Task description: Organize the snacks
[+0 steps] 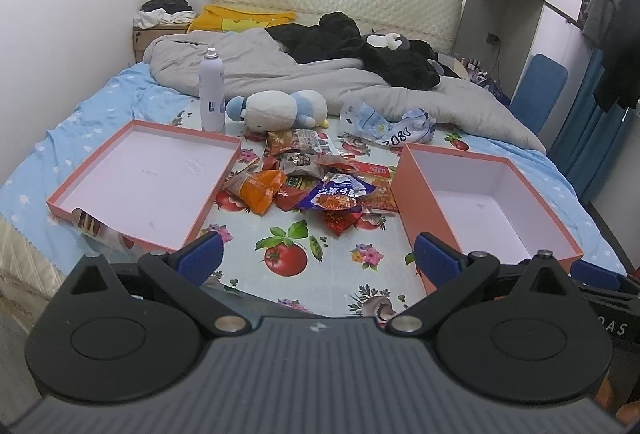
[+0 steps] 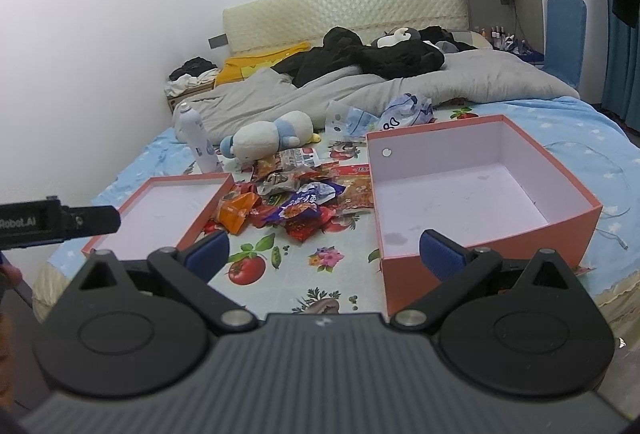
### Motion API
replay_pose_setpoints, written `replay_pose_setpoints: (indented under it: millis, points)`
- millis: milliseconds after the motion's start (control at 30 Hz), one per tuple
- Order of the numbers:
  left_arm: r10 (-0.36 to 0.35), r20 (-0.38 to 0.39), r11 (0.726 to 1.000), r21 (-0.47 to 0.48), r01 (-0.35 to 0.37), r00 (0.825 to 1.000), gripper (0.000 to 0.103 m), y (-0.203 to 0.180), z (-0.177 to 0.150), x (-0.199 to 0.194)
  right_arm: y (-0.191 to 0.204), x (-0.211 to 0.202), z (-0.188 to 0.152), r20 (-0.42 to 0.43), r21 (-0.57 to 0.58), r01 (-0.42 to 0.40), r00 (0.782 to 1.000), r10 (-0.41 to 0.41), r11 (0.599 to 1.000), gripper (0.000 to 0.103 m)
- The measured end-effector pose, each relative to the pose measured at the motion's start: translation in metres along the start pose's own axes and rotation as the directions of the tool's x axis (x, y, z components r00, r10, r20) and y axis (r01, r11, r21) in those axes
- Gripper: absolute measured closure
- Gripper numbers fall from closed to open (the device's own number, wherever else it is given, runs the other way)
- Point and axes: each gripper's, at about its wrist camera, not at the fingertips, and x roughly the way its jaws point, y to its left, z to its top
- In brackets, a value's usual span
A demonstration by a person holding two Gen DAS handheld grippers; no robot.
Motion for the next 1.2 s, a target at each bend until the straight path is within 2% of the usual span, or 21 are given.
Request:
replay_pose_setpoints:
  millis: [733, 1067, 1200]
  points:
    - [-0.005, -0.049, 1.000, -0.031, 0.004, 0.999, 0.000, 0.010, 0.003, 0.026, 0.005, 0.020, -0.002, -0.054, 0.000, 0.004, 0.999, -0.004, 1.000, 0.000]
    - [0.000, -0.105, 0.999, -0.045, -0.005, 0.994, 0.000, 0.019, 0.006, 0.060, 0.008, 0.045, -0.002, -0.107, -0.010, 0.002, 0.994, -0.003, 1.000, 0.000]
    - [0.007, -0.133, 0.999, -0.046, -0.013, 0.991, 0.000, 0.022, 0.013, 0.082, 0.009, 0.063, 0.001, -0.130, -0.006, -0.033, 0.991, 0.032, 0.999, 0.000]
